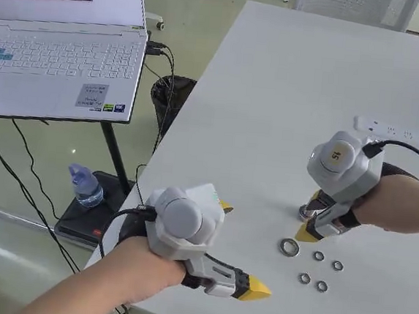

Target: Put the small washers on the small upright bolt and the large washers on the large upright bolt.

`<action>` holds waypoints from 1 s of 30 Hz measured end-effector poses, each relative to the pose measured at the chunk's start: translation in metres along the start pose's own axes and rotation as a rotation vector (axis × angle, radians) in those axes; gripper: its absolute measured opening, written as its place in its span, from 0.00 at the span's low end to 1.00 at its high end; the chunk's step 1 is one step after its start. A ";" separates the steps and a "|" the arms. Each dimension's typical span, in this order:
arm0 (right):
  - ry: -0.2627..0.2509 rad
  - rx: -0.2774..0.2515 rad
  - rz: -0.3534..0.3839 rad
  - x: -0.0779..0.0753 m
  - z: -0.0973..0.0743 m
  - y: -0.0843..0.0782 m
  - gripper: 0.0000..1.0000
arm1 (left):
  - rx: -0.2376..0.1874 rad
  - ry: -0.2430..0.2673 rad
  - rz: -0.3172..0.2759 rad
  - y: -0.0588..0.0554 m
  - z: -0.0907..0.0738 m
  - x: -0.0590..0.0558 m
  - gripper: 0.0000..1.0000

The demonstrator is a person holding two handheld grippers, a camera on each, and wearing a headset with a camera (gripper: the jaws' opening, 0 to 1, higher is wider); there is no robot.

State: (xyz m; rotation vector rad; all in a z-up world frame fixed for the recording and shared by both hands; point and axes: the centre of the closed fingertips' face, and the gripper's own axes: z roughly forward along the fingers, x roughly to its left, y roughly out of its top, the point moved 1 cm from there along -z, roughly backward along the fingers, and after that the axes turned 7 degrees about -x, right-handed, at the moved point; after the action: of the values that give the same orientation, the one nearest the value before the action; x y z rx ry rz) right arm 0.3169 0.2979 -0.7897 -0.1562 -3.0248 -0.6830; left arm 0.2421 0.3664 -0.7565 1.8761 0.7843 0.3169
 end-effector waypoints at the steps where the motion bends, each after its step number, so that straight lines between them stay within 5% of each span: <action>1: 0.007 -0.002 0.006 0.002 0.002 -0.001 0.41 | -0.005 -0.004 -0.005 0.001 0.000 0.000 0.90; 9: 0.010 -0.004 0.018 0.008 0.011 -0.004 0.41 | 0.000 -0.008 0.003 0.000 0.000 -0.001 0.89; 30: -0.056 0.007 0.073 -0.005 0.048 -0.023 0.39 | 0.004 -0.016 0.012 -0.001 0.000 -0.005 0.87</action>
State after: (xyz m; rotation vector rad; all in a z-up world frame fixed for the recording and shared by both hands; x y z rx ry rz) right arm 0.3186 0.2974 -0.8429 -0.2892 -3.0567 -0.6727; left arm 0.2381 0.3633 -0.7569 1.8858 0.7641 0.3080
